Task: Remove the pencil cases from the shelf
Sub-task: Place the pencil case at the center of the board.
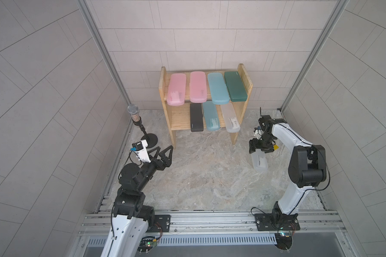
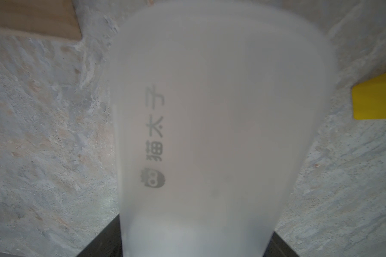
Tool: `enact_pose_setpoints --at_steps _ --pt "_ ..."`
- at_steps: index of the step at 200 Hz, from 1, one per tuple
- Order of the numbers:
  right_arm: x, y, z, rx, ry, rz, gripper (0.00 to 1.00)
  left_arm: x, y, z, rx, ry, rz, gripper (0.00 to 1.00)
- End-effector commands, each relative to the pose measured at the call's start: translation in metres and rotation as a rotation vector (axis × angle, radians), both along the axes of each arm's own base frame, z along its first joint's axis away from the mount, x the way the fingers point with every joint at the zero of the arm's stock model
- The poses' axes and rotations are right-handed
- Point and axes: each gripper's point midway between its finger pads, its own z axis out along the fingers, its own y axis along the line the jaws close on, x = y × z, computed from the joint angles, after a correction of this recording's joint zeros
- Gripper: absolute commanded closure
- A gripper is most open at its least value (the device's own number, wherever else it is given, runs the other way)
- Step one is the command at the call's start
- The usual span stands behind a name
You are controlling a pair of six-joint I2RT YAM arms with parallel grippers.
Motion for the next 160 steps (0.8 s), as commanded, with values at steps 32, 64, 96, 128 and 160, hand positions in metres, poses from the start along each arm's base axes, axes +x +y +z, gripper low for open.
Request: enact_pose_setpoints --at_steps 32,64,96,128,160 --pt "0.014 -0.027 -0.021 -0.034 0.005 -0.006 0.92 0.000 -0.002 -0.004 0.031 -0.009 -0.010 0.00" --pt "0.022 -0.031 -0.027 -0.014 -0.013 -0.028 0.85 0.001 -0.003 -0.006 0.027 -0.004 -0.010 0.00" --pt "0.025 -0.029 -0.034 0.001 0.003 -0.033 0.67 0.001 -0.003 -0.004 0.043 -0.002 -0.011 0.00" --pt "0.027 -0.032 -0.044 -0.015 0.025 -0.037 0.61 -0.003 -0.002 -0.005 0.064 0.009 -0.013 0.00" --pt "0.028 -0.033 -0.050 -0.019 0.037 -0.039 0.54 -0.006 0.000 -0.007 0.069 0.007 -0.005 0.00"
